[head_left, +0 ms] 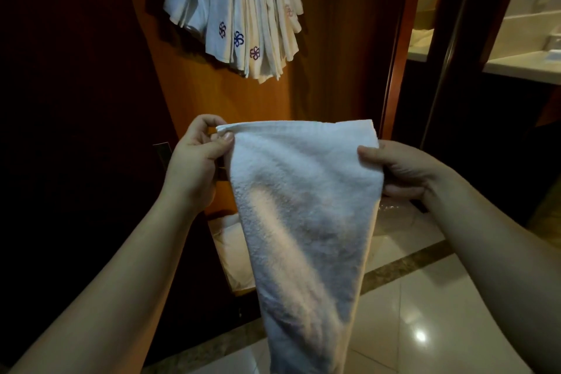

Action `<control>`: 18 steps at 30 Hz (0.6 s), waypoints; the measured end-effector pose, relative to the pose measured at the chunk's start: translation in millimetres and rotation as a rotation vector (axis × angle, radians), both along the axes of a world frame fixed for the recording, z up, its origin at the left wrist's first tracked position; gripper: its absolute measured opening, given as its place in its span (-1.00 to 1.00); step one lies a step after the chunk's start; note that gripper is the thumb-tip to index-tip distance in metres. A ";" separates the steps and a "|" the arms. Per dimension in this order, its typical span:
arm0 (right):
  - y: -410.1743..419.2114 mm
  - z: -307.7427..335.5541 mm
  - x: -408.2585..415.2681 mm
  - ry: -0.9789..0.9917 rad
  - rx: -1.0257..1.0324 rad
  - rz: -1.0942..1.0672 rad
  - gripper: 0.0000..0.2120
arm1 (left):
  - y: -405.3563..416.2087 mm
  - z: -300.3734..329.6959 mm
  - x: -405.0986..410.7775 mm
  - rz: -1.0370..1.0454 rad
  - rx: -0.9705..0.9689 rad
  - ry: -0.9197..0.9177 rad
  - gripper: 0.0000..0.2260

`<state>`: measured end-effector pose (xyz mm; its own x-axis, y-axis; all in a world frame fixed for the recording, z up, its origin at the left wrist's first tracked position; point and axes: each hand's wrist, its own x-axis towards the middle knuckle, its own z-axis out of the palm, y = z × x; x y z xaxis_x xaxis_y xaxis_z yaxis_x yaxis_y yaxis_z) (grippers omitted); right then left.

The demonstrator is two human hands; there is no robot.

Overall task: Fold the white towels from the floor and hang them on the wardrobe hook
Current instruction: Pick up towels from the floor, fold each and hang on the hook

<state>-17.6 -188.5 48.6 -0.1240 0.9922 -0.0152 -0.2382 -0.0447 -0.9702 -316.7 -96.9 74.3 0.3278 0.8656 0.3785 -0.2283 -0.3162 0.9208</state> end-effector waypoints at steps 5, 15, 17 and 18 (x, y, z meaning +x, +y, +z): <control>-1.8 -10.4 -0.1 0.123 0.082 -0.015 -0.61 | -0.9 -0.4 -5.2 -0.117 0.014 -0.042 -0.89; 22.3 -39.6 -9.6 0.149 0.027 -0.153 -0.49 | -1.3 -51.9 4.2 -0.145 -0.351 0.060 -0.71; 25.5 -51.2 -9.0 0.043 -0.005 -0.243 -0.56 | 3.0 -62.7 7.3 -0.096 -0.387 0.096 -0.63; 26.2 -56.5 -12.4 -0.018 -0.017 -0.296 -0.61 | 2.4 -68.8 11.3 -0.067 -0.406 0.104 -0.61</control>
